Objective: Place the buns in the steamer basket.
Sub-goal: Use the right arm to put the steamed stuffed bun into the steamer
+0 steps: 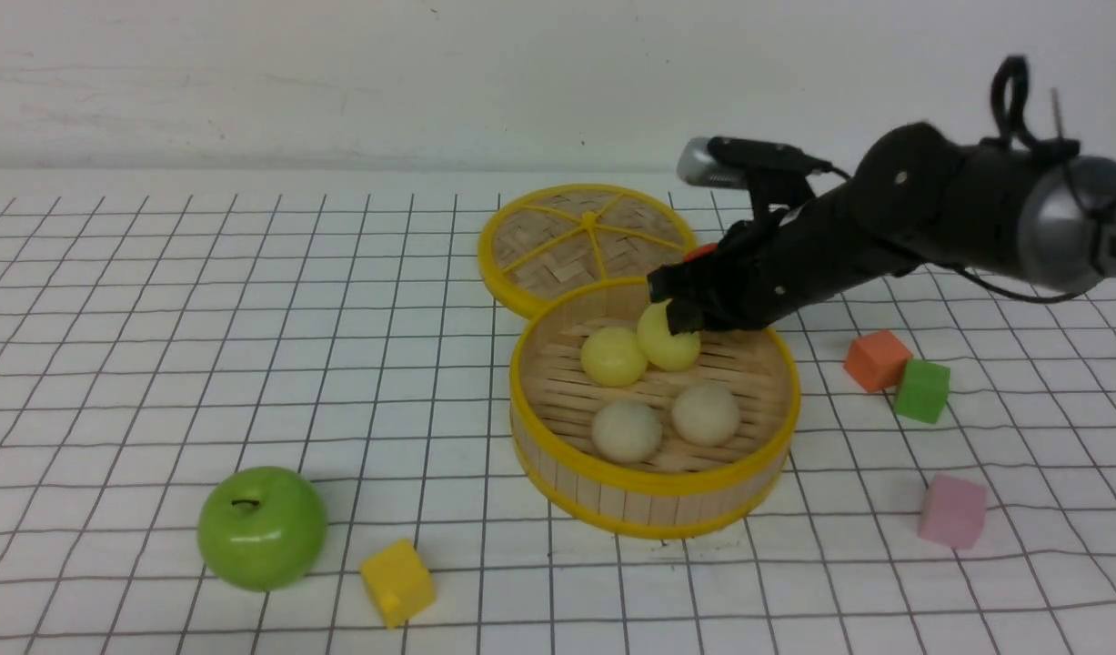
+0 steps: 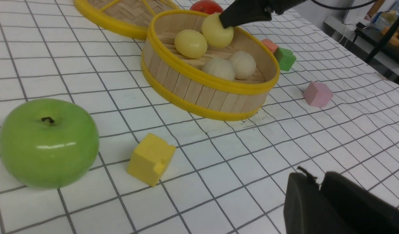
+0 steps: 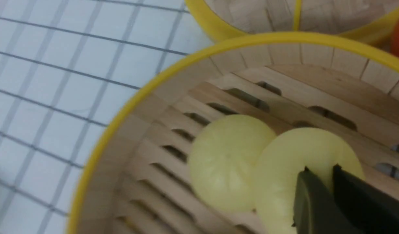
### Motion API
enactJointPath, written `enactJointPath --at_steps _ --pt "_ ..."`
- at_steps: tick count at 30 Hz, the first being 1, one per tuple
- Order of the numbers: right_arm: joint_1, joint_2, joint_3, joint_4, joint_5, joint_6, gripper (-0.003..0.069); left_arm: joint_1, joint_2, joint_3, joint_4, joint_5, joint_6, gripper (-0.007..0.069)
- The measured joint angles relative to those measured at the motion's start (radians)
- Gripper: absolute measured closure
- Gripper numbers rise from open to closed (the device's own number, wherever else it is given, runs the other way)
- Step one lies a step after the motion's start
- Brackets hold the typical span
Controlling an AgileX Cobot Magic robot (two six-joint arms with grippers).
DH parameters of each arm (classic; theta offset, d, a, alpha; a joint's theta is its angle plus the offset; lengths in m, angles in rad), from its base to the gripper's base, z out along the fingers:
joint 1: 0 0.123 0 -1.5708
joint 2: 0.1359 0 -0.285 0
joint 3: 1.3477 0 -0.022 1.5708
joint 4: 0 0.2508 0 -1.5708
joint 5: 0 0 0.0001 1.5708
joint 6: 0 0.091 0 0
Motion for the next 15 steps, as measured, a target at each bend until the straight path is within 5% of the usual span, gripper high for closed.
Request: enactJointPath --at_steps 4,9,15 --pt "0.000 0.021 0.000 -0.038 -0.025 0.000 0.0454 0.000 0.000 0.000 0.000 0.000 0.000 0.0550" --pt "0.000 -0.017 0.000 -0.077 0.007 -0.001 0.0237 0.000 0.000 0.000 0.000 0.000 0.000 0.0549" --pt "0.000 -0.208 0.001 -0.178 0.233 0.086 0.0217 0.000 0.000 0.000 0.000 0.000 0.000 0.0543"
